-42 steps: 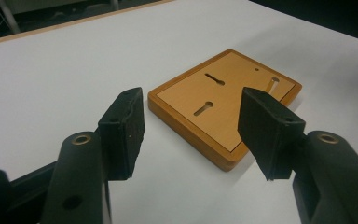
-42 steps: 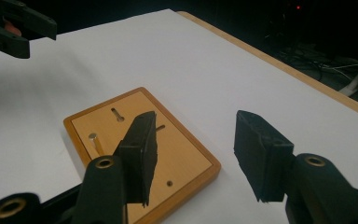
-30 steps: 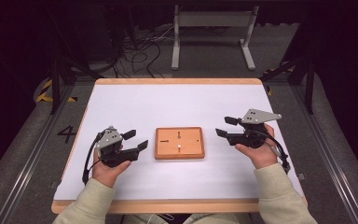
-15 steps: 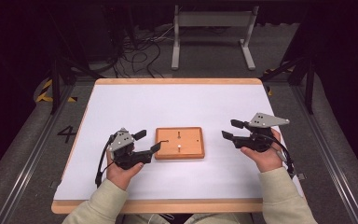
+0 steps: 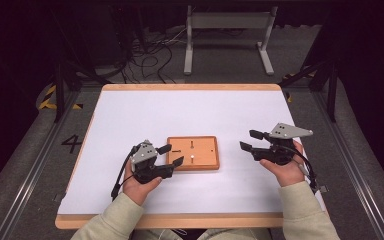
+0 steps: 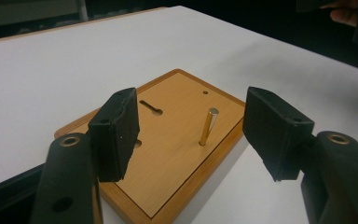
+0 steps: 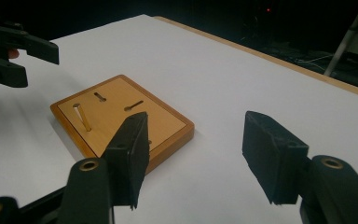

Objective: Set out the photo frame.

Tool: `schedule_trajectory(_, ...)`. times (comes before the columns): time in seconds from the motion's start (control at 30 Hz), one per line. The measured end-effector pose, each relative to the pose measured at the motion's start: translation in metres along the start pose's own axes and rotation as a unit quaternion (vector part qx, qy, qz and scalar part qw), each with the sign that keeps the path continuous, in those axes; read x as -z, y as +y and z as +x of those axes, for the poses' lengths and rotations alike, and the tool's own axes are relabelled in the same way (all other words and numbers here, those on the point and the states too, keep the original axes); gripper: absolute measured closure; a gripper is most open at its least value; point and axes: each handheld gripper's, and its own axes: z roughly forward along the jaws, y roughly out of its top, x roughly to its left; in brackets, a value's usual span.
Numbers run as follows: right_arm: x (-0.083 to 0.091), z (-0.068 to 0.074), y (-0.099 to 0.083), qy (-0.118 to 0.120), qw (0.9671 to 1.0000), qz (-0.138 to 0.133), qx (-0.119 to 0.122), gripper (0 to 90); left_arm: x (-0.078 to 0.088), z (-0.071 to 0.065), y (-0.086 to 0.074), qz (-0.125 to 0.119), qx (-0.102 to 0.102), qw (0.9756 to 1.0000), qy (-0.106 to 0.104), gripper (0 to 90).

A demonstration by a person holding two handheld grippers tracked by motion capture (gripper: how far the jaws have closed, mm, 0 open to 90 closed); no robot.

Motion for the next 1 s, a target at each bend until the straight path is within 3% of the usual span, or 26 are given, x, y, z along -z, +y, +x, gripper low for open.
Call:
schedule_trajectory(0.1, 0.0, 0.0, 0.0, 0.0, 1.0, 0.001, -0.001, 41.7, -0.007, 0.0, 0.0, 0.009, -0.011, 0.9999, -0.002, 38.1)
schedule_trajectory(0.2, 0.0, 0.0, -0.001, 0.0, 1.0, 0.0, -0.004, 41.7, -0.014, 0.002, -0.002, 0.027, -0.012, 0.9994, -0.017, 38.5)
schedule_trajectory(0.43, 0.004, -0.001, -0.003, -0.004, 1.0, 0.001, -0.006, 41.4, -0.034, -0.001, 0.002, 0.064, -0.035, 0.996, -0.052, 40.5)
schedule_trajectory(0.73, 0.009, -0.001, -0.006, -0.008, 0.9999, 0.002, -0.012, 41.2, -0.052, 0.004, 0.0, 0.081, -0.042, 0.9933, -0.07, 53.1)
schedule_trajectory(1.0, 0.013, -0.002, -0.009, -0.009, 0.9998, 0.002, -0.016, 41.0, -0.065, 0.005, 0.001, 0.104, -0.049, 0.9884, -0.099, 65.1)
